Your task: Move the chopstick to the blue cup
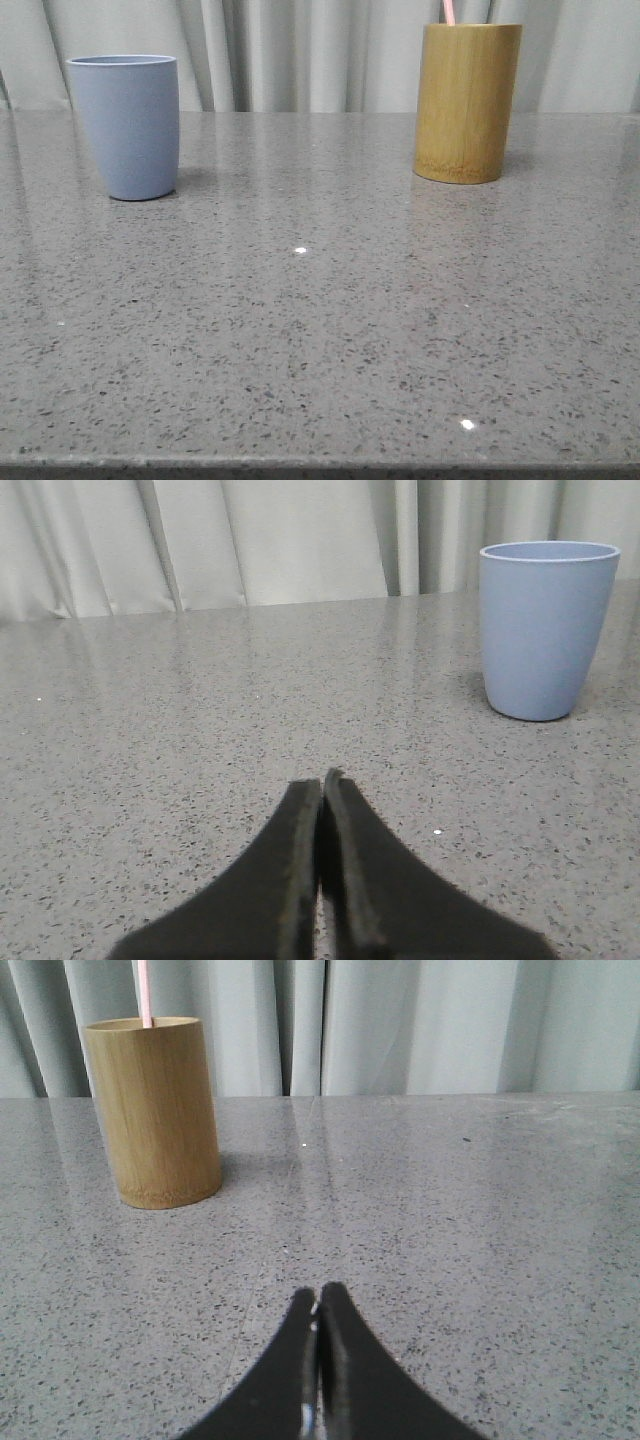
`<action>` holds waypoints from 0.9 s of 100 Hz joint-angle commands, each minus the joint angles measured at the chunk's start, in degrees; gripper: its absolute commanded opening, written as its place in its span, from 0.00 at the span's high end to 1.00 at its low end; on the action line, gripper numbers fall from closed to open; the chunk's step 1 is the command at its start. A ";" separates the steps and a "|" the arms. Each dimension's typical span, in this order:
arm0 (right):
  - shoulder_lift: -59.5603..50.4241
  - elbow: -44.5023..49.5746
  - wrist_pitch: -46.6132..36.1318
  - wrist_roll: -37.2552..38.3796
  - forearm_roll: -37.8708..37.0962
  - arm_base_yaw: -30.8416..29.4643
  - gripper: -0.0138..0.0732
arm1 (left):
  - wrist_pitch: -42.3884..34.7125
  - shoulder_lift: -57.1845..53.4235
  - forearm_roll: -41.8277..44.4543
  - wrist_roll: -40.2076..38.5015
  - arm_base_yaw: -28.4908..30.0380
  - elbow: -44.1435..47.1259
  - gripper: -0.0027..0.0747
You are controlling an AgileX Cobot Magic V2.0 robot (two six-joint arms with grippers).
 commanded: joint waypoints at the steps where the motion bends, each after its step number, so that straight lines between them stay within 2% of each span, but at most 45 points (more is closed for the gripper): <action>1: -1.18 0.04 -5.23 -0.15 -0.49 -0.30 0.95 | -5.79 -1.88 0.09 -0.42 0.17 0.41 0.99; 24: -1.18 -0.29 -5.11 -0.13 -0.37 -0.24 0.95 | -7.33 -1.88 -2.15 -0.42 0.17 -0.94 0.99; 41: -0.40 -4.25 -2.27 -0.08 0.00 -0.24 0.95 | 0.64 -0.29 -2.15 -0.42 0.17 -7.72 0.99; 52: 2.22 -9.83 2.66 -0.08 0.00 -0.24 0.95 | 4.88 3.09 -2.15 -0.42 0.17 -13.17 0.99; 79: 14.01 -24.94 13.35 -0.08 0.00 -0.24 0.95 | 5.47 15.98 -6.79 -0.42 0.17 -24.19 0.99; 90: 19.63 -30.17 16.31 -0.08 0.00 -0.24 0.95 | 9.78 21.77 -6.90 -0.42 0.17 -29.44 0.99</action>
